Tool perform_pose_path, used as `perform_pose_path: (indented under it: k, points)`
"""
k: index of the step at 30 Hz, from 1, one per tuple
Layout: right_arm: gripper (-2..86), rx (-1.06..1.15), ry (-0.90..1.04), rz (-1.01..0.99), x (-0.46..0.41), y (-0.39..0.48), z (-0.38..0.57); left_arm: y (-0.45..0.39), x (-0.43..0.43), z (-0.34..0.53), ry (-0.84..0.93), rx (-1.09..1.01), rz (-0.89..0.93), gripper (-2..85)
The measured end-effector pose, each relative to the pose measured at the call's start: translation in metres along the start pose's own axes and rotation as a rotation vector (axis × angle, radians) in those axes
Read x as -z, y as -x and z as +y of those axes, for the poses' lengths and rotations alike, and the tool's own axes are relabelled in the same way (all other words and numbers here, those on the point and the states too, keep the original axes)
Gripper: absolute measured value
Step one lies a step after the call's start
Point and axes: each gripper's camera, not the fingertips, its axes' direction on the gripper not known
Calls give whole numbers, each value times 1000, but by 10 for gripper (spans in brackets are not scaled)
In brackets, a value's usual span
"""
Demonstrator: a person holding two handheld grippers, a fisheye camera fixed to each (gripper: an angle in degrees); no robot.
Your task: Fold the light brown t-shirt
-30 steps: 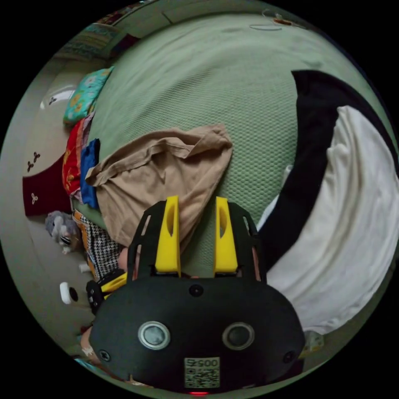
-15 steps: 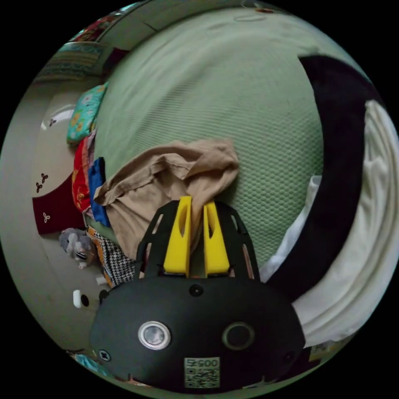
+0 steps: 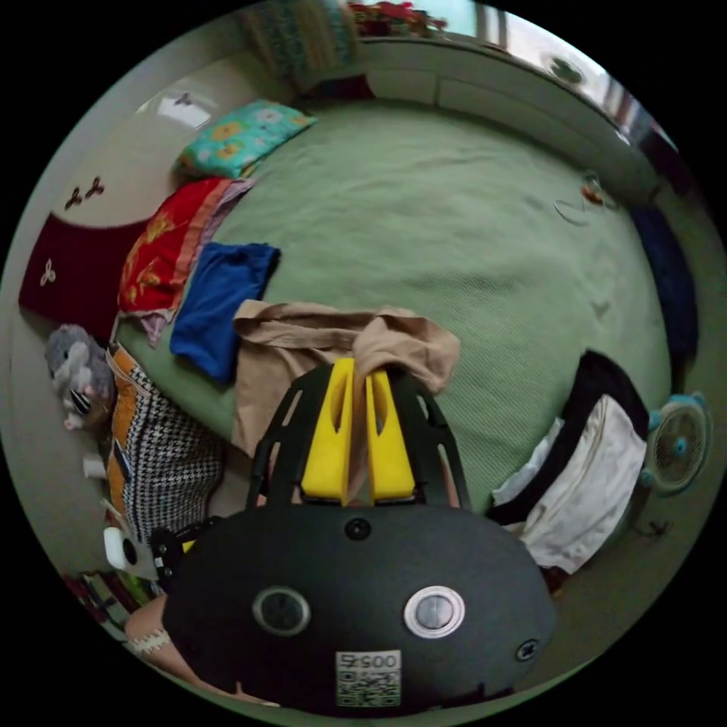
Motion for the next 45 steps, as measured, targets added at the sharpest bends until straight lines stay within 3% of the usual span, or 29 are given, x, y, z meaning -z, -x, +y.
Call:
perform_pose_path:
  k: [7, 11, 13, 18, 23, 28, 33, 36, 38, 40, 45]
  points:
    - [-5, 140, 86, 92, -74, 145, -51, 94, 46, 23, -12, 234, -89, 50]
    - [40, 175, 168, 179, -136, 186, -65, 150, 50, 38, 36, 369, -161, 64]
    - [64, 205, 159, 123, -141, 193, -65, 167, 58, 43, 25, 402, -153, 87]
    - [98, 378, -64, -25, -72, 171, -30, 202, 84, 47, -5, 448, -163, 132]
    - [105, 321, -217, -40, -33, 98, 16, 216, 95, 38, -48, 429, -100, 158]
    - [107, 120, -47, -72, -92, 33, 33, 222, 71, 13, 38, 361, -85, 167]
    - [99, 104, 136, -115, -161, 40, 43, 230, 43, -8, 88, 395, -107, 114]
    - [80, 113, 125, -48, -173, 52, 47, 226, 39, -19, 93, 389, -151, 87]
    - [5, 129, 101, -78, -166, 54, 50, 225, 37, -26, 105, 390, -162, 78]
    - [-12, 215, 84, -58, -154, 54, 54, 222, 34, -34, 126, 391, -168, 75]
    - [-15, 183, 84, 7, -122, 12, 42, 186, -6, -65, 192, 313, 60, 68]
